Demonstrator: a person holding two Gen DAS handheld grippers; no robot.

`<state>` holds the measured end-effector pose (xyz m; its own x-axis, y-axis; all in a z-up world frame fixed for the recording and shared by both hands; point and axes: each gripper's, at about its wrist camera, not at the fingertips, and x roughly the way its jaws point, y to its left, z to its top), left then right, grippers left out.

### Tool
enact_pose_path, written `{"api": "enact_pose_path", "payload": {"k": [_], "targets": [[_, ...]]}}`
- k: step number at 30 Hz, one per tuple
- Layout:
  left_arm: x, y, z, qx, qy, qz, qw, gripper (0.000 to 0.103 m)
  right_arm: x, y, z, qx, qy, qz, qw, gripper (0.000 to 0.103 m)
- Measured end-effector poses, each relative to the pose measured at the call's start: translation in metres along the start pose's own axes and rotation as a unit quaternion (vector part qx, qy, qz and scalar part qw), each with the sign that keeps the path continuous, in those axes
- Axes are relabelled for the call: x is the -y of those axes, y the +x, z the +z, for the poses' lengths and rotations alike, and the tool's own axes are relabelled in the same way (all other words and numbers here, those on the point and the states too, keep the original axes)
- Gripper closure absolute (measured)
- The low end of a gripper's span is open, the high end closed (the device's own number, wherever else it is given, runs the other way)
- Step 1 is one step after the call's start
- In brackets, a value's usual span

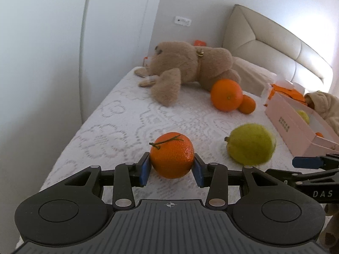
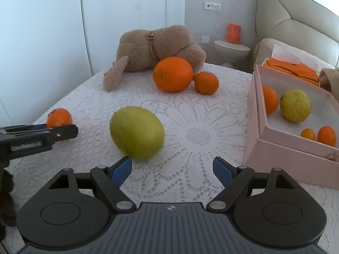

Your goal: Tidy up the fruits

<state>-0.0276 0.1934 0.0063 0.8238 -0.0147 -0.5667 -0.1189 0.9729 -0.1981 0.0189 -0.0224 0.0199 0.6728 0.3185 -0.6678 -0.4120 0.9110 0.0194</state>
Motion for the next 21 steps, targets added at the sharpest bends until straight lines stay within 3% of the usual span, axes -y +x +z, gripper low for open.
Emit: {"api": "enact_pose_path", "payload": {"k": [13,21], "targets": [[0.002,0.0,-0.005,-0.001,0.012,0.008,0.9999,0.057,-0.023,0.012,0.007,0.006,-0.033,0.016,0.999,0.018],[0.006,0.0,-0.006,-0.001,0.024,0.015,0.9996,0.057,-0.025,0.018,0.008,0.011,-0.063,-0.009,0.998,0.018]]}}
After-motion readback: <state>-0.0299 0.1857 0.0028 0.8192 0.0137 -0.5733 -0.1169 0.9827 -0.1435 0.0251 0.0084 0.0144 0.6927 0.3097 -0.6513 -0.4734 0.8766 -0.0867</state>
